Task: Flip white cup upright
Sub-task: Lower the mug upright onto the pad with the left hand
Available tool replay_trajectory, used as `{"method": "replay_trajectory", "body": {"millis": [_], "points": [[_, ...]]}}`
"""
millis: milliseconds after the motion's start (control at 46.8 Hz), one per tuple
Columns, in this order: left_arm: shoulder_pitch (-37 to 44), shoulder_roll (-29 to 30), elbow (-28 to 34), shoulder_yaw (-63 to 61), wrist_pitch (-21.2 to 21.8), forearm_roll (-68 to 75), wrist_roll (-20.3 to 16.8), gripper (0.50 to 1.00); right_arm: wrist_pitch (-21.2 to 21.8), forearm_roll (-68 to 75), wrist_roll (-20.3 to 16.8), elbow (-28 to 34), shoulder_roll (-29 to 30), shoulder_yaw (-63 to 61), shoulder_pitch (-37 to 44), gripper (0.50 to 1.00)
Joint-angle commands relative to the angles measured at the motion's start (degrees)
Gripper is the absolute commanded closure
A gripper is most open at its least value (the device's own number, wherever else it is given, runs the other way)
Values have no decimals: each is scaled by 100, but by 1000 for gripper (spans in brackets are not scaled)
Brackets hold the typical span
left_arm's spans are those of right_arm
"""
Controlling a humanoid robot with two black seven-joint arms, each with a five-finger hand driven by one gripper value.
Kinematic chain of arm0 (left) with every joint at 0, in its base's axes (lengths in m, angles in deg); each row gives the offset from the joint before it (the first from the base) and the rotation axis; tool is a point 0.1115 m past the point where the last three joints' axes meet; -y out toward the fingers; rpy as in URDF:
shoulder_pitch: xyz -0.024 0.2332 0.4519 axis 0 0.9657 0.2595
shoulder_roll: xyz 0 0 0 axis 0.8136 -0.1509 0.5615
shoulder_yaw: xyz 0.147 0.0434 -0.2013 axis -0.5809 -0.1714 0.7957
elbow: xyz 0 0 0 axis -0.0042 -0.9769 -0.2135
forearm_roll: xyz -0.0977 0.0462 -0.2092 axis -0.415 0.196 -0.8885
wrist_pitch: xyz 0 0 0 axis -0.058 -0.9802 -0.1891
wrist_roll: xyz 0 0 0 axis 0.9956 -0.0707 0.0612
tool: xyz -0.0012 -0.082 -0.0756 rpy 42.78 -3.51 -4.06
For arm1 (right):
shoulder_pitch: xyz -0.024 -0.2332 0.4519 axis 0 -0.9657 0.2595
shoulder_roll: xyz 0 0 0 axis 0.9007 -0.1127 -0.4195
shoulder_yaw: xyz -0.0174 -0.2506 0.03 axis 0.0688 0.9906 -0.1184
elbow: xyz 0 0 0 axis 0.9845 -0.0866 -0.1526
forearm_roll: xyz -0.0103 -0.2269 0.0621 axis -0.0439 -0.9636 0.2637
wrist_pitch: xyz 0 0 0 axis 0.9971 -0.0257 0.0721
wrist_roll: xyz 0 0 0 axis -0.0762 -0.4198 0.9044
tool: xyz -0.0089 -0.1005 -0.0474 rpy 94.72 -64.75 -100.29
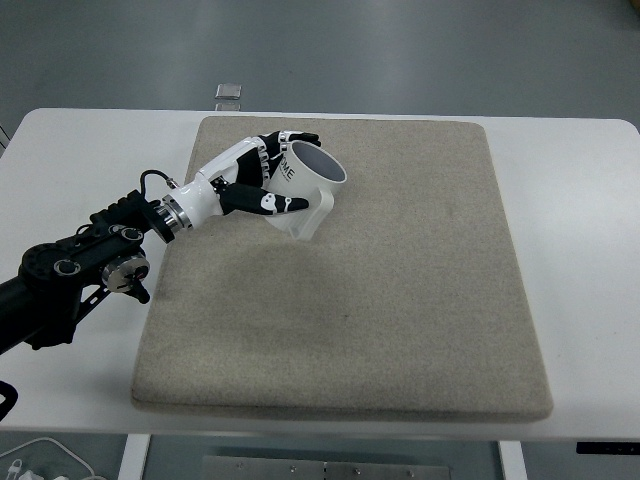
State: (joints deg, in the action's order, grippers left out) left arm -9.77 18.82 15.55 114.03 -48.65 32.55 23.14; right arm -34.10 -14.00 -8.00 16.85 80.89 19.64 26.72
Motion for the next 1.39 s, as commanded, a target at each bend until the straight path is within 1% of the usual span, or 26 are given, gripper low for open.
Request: {"method": "replay_trajectory", "body": {"millis": [0,86,128,150,214,278,342,449,577,770,791,834,855,941,984,1368], "points": [[-3,-38,1,-1,0,1,0,847,-1,0,0,0,0,3,0,570],[-3,-39,-7,-1,0,1,0,770,-1,0,0,0,0,3,0,570],[-3,-39,1,-1,-8,1,0,754,-1,0,0,0,0,3,0,570],[-3,-39,1,-1,-8,1,0,735,-1,0,0,0,0,3,0,570],[-3,-39,1,-1,-8,1,0,699,-1,0,0,0,0,-6,0,570],[-12,-39,1,-9,-8,1,0,688,-1,0,0,0,0,3,0,570],[-29,-39,-7,-18,-8,1,0,654,-1,0,0,0,0,3,0,570],[-38,-30,-7,-18,-35,1,0,632,-1,0,0,0,0,3,0,570],[-38,-30,-7,-27,-35,9,0,632,-1,0,0,0,0,-6,0,570],[-47,-39,-7,-124,-35,9,0,617,-1,0,0,0,0,3,0,570],[-47,-39,-7,-133,-35,9,0,609,-1,0,0,0,0,3,0,570],[-47,-30,-7,-141,-35,9,0,557,-1,0,0,0,0,-6,0,570],[-47,-30,-7,-141,-35,9,0,540,-1,0,0,0,0,3,0,570],[-47,-38,1,-150,-35,9,0,534,-1,0,0,0,0,3,0,570],[-38,-30,1,-150,-35,9,0,510,-1,0,0,0,0,3,0,570],[-47,-30,1,-150,-35,9,0,510,-1,0,0,0,0,3,0,570]]}}
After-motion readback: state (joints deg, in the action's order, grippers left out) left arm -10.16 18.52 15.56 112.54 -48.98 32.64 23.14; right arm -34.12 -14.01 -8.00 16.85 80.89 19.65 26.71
